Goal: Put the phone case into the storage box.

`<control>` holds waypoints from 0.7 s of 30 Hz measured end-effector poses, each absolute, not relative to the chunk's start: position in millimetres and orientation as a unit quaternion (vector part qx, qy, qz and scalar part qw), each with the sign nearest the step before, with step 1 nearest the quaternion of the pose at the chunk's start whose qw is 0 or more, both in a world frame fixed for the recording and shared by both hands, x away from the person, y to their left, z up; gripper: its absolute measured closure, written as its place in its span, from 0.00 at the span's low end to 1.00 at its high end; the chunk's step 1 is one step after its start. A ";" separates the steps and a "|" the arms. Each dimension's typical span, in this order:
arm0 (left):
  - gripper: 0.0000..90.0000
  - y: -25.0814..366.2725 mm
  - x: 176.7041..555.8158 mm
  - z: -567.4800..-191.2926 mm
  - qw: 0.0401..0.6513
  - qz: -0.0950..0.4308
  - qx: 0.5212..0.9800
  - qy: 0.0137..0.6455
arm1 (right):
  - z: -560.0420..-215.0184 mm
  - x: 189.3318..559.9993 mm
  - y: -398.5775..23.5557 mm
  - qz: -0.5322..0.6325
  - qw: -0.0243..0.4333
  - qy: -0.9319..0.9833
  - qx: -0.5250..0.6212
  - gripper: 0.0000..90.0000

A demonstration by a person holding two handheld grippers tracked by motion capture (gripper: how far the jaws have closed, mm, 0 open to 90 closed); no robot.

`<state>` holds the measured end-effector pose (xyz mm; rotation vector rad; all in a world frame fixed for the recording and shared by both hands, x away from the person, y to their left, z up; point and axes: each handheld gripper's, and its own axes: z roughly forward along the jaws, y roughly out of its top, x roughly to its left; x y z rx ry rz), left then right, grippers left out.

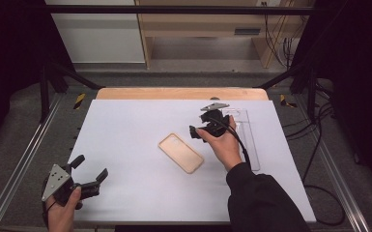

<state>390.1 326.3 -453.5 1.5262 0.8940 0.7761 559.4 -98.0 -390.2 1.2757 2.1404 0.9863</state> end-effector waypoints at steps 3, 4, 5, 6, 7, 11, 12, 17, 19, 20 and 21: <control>0.02 326.3 390.2 -453.6 0.569 0.330 0.650 0.382 | -393.4 561.0 -95.2 0.352 0.225 0.782 0.463 0.09; 0.02 326.3 390.2 -453.6 0.569 0.330 0.650 0.382 | -394.8 561.5 -94.1 0.350 0.225 0.783 0.462 0.09; 0.02 326.4 390.2 -453.5 0.569 0.330 0.650 0.380 | -395.8 561.8 -93.1 0.347 0.222 0.785 0.462 0.10; 0.02 326.4 390.2 -453.5 0.569 0.330 0.650 0.380 | -397.0 562.2 -92.2 0.344 0.221 0.787 0.461 0.10; 0.02 326.4 390.3 -453.5 0.568 0.330 0.650 0.380 | -398.3 562.8 -91.5 0.341 0.221 0.790 0.460 0.10; 0.02 326.1 390.3 -453.6 0.568 0.330 0.651 0.380 | -403.3 564.5 -86.8 0.329 0.216 0.797 0.458 0.11; 0.02 326.2 390.3 -453.6 0.569 0.330 0.651 0.380 | -404.4 564.5 -85.4 0.327 0.214 0.799 0.457 0.12; 0.02 326.2 390.4 -453.7 0.569 0.329 0.651 0.381 | -410.7 565.7 -79.7 0.315 0.208 0.807 0.454 0.14; 0.02 326.1 390.4 -453.7 0.569 0.329 0.651 0.381 | -413.4 565.6 -77.2 0.311 0.202 0.810 0.453 0.15; 0.02 326.0 390.4 -453.7 0.569 0.329 0.651 0.381 | -414.7 565.6 -75.8 0.314 0.201 0.812 0.448 0.15; 0.02 326.0 390.4 -453.8 0.569 0.328 0.651 0.381 | -415.4 565.2 -74.5 0.317 0.198 0.813 0.446 0.16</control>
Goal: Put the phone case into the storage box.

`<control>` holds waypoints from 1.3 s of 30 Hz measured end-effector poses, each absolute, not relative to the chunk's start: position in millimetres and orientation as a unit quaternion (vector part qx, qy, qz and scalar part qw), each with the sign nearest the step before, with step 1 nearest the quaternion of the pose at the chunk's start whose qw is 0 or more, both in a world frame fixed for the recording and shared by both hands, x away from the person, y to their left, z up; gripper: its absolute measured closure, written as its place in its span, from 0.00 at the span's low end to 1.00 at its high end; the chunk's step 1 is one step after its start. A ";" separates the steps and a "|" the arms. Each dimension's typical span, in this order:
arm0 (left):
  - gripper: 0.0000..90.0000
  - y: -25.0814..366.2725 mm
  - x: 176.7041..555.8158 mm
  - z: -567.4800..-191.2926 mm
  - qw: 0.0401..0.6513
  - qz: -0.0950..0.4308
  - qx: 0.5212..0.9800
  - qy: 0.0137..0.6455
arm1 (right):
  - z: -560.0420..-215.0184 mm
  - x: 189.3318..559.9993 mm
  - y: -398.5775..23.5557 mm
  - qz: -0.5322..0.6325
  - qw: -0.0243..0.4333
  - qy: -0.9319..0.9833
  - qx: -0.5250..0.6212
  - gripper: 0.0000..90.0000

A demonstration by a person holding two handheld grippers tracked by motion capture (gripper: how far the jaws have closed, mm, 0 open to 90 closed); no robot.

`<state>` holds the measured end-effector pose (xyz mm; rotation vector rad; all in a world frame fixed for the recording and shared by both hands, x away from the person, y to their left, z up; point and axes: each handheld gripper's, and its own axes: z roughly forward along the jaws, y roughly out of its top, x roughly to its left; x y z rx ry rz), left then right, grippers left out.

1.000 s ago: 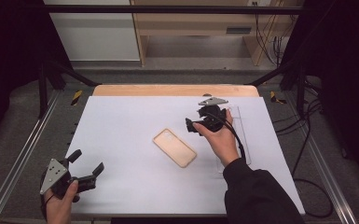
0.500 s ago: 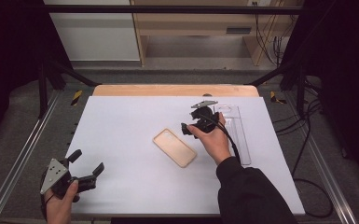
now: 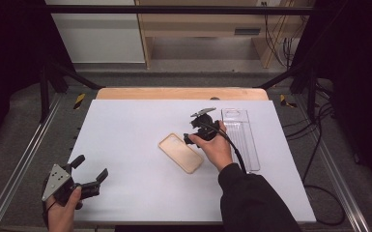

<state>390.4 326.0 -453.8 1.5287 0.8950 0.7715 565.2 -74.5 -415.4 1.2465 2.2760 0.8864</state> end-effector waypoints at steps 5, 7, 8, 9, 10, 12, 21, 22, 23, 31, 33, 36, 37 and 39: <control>0.02 326.3 390.4 -453.8 0.568 0.329 0.651 0.382 | -420.7 561.8 -66.7 0.321 0.188 0.823 0.430 0.31; 0.02 326.2 390.3 -453.8 0.569 0.328 0.651 0.382 | -422.3 559.6 -64.0 0.322 0.184 0.827 0.423 0.39; 0.02 326.2 390.3 -453.8 0.569 0.328 0.651 0.382 | -423.2 558.3 -62.5 0.323 0.182 0.828 0.421 0.42; 0.02 326.1 390.3 -453.8 0.569 0.328 0.651 0.381 | -424.4 557.1 -60.6 0.326 0.179 0.828 0.419 0.46; 0.02 326.0 390.4 -453.9 0.569 0.327 0.651 0.381 | -425.4 556.2 -59.1 0.325 0.177 0.831 0.415 0.49; 0.02 325.9 390.4 -453.9 0.569 0.327 0.652 0.381 | -429.3 553.3 -56.2 0.329 0.174 0.831 0.414 0.55; 0.02 325.5 390.7 -454.1 0.569 0.326 0.652 0.380 | -444.8 542.1 -45.7 0.315 0.149 0.851 0.393 0.79; 0.02 325.4 390.7 -454.1 0.569 0.326 0.652 0.380 | -444.8 541.7 -45.2 0.316 0.145 0.852 0.392 0.82; 0.02 325.3 390.6 -454.0 0.569 0.326 0.653 0.380 | -444.9 540.5 -44.3 0.316 0.139 0.853 0.392 0.90; 0.02 326.7 390.6 -453.9 0.570 0.327 0.650 0.383 | -446.3 531.2 -43.8 0.310 0.109 0.854 0.404 1.00; 0.02 327.0 390.9 -454.1 0.570 0.326 0.649 0.383 | -448.3 527.6 -43.6 0.299 0.105 0.858 0.405 1.00; 0.02 326.6 391.2 -454.1 0.569 0.326 0.651 0.382 | -451.5 522.6 -44.2 0.295 0.101 0.859 0.406 1.00; 0.02 326.3 391.3 -454.1 0.568 0.327 0.652 0.382 | -452.5 521.2 -44.2 0.290 0.100 0.861 0.406 1.00; 0.02 326.0 391.4 -454.2 0.567 0.327 0.653 0.381 | -454.0 519.3 -44.0 0.287 0.101 0.861 0.408 1.00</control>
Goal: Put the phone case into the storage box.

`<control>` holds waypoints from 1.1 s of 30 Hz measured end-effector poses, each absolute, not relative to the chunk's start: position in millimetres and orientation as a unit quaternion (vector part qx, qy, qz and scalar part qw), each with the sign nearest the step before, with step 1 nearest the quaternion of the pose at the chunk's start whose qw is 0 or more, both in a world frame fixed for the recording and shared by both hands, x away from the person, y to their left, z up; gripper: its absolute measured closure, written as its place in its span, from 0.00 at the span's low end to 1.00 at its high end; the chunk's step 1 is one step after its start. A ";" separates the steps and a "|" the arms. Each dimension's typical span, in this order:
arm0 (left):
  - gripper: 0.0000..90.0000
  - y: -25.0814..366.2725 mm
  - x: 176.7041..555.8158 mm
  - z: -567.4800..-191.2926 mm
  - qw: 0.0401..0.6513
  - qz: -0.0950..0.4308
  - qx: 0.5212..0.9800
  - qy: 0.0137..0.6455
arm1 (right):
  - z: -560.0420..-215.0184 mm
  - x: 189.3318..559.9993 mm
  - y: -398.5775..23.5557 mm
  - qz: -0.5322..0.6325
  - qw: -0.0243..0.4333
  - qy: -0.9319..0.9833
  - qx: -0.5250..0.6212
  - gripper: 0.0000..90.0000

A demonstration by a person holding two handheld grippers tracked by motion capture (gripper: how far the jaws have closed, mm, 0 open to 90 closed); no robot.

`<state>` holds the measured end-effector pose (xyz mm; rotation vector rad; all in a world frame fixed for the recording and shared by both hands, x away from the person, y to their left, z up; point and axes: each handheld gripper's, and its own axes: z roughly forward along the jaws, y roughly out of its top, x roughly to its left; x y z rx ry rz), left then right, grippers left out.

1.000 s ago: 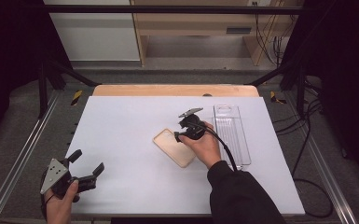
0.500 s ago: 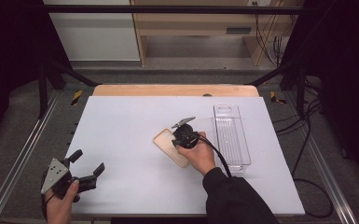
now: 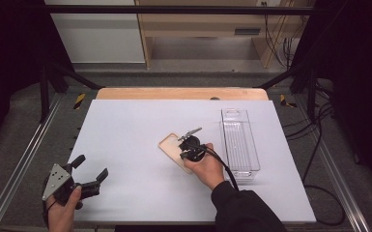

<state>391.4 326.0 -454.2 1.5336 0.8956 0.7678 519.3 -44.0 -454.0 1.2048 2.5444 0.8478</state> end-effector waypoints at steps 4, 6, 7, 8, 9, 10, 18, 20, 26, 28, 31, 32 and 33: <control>0.02 326.3 391.2 -454.1 0.568 0.327 0.652 0.382 | -455.9 515.2 -43.6 0.281 0.093 0.864 0.408 1.00; 0.02 326.5 391.1 -454.1 0.568 0.327 0.652 0.382 | -456.7 510.7 -45.6 0.276 0.084 0.863 0.414 1.00; 0.02 326.5 391.2 -454.1 0.568 0.327 0.652 0.382 | -456.5 508.4 -46.0 0.274 0.083 0.862 0.419 1.00; 0.02 326.5 391.3 -454.1 0.567 0.327 0.652 0.382 | -456.5 508.4 -46.0 0.274 0.083 0.862 0.419 1.00; 0.02 326.3 391.3 -454.2 0.567 0.327 0.653 0.381 | -456.8 506.3 -47.3 0.271 0.082 0.863 0.418 1.00; 0.02 326.2 391.4 -454.2 0.567 0.327 0.653 0.381 | -456.9 503.8 -47.9 0.269 0.078 0.863 0.421 1.00; 0.02 325.8 391.3 -454.1 0.566 0.327 0.654 0.380 | -459.6 486.8 -59.3 0.261 0.070 0.865 0.423 1.00; 0.02 325.5 391.3 -454.1 0.566 0.327 0.655 0.380 | -459.4 483.1 -62.5 0.265 0.061 0.863 0.425 1.00; 0.02 325.3 391.2 -454.2 0.566 0.326 0.655 0.380 | -459.8 468.0 -70.3 0.270 0.054 0.865 0.419 1.00; 0.03 325.2 391.2 -454.2 0.566 0.327 0.655 0.380 | -460.2 463.4 -73.2 0.273 0.053 0.864 0.420 1.00; 0.03 324.7 391.1 -454.2 0.565 0.326 0.656 0.379 | -460.8 456.4 -76.6 0.277 0.050 0.862 0.421 1.00; 0.03 324.6 391.0 -454.1 0.565 0.326 0.656 0.379 | -460.8 453.8 -77.2 0.278 0.048 0.861 0.424 1.00; 0.03 324.6 390.9 -454.1 0.565 0.327 0.656 0.379 | -461.3 449.6 -79.7 0.280 0.047 0.863 0.418 1.00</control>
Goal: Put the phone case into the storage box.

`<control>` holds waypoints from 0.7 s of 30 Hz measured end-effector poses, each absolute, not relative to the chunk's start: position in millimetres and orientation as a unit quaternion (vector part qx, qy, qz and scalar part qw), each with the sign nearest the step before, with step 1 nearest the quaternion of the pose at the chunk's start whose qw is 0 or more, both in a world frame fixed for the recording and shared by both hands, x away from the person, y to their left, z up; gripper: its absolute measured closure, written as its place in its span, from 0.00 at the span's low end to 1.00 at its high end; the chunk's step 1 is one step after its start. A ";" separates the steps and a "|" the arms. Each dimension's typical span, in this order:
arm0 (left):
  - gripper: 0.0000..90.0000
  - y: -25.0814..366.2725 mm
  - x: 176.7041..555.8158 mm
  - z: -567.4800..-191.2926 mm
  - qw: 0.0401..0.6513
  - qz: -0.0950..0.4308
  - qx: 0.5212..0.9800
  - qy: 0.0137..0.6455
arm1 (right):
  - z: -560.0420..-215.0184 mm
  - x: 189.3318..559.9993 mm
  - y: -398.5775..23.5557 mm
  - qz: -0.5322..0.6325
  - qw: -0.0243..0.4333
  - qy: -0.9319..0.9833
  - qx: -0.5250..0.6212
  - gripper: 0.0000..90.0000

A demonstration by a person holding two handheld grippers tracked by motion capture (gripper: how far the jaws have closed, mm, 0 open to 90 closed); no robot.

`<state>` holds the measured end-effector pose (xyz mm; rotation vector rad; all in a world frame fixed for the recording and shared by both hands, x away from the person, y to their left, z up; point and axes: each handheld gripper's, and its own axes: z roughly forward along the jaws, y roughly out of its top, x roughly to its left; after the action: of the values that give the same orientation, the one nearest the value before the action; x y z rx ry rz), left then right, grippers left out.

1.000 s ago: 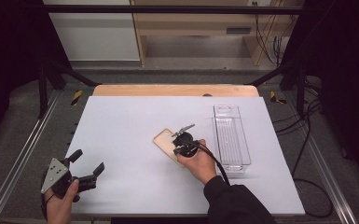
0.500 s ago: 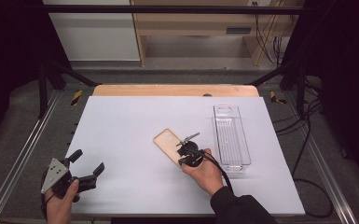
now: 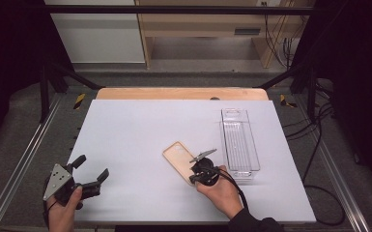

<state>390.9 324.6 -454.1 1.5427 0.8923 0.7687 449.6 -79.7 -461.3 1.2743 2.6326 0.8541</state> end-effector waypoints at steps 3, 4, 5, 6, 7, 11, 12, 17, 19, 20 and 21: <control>0.03 324.5 391.1 -454.2 0.565 0.326 0.657 0.378 | -461.5 445.8 -82.2 0.280 0.048 0.865 0.413 1.00; 0.03 324.4 391.0 -454.3 0.565 0.326 0.656 0.379 | -461.6 443.3 -83.4 0.281 0.047 0.865 0.412 1.00; 0.03 324.3 391.0 -454.3 0.565 0.326 0.657 0.379 | -461.6 441.8 -84.0 0.280 0.046 0.866 0.412 1.00; 0.03 324.2 391.0 -454.3 0.564 0.326 0.657 0.379 | -461.4 439.8 -84.7 0.280 0.044 0.866 0.413 1.00; 0.03 324.2 391.0 -454.3 0.564 0.326 0.657 0.379 | -461.6 438.4 -86.0 0.279 0.044 0.868 0.408 1.00; 0.03 324.3 391.1 -454.3 0.564 0.326 0.657 0.379 | -461.8 430.3 -87.5 0.276 0.038 0.870 0.406 1.00; 0.03 324.3 391.0 -454.3 0.564 0.326 0.657 0.379 | -461.8 428.8 -88.3 0.277 0.038 0.871 0.405 1.00; 0.03 324.0 391.2 -454.4 0.564 0.326 0.658 0.379 | -462.1 421.0 -93.6 0.278 0.032 0.871 0.404 1.00; 0.03 323.9 391.1 -454.4 0.564 0.326 0.658 0.379 | -462.0 420.0 -94.3 0.278 0.030 0.871 0.404 1.00; 0.03 323.9 391.0 -454.4 0.564 0.326 0.658 0.379 | -462.0 419.6 -95.1 0.278 0.030 0.871 0.403 1.00; 0.03 323.9 390.9 -454.4 0.564 0.326 0.658 0.379 | -462.0 418.9 -95.3 0.278 0.031 0.871 0.404 1.00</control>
<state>390.9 323.9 -454.4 1.5482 0.8911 0.7674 418.9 -95.3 -462.0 1.2462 2.6840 0.8557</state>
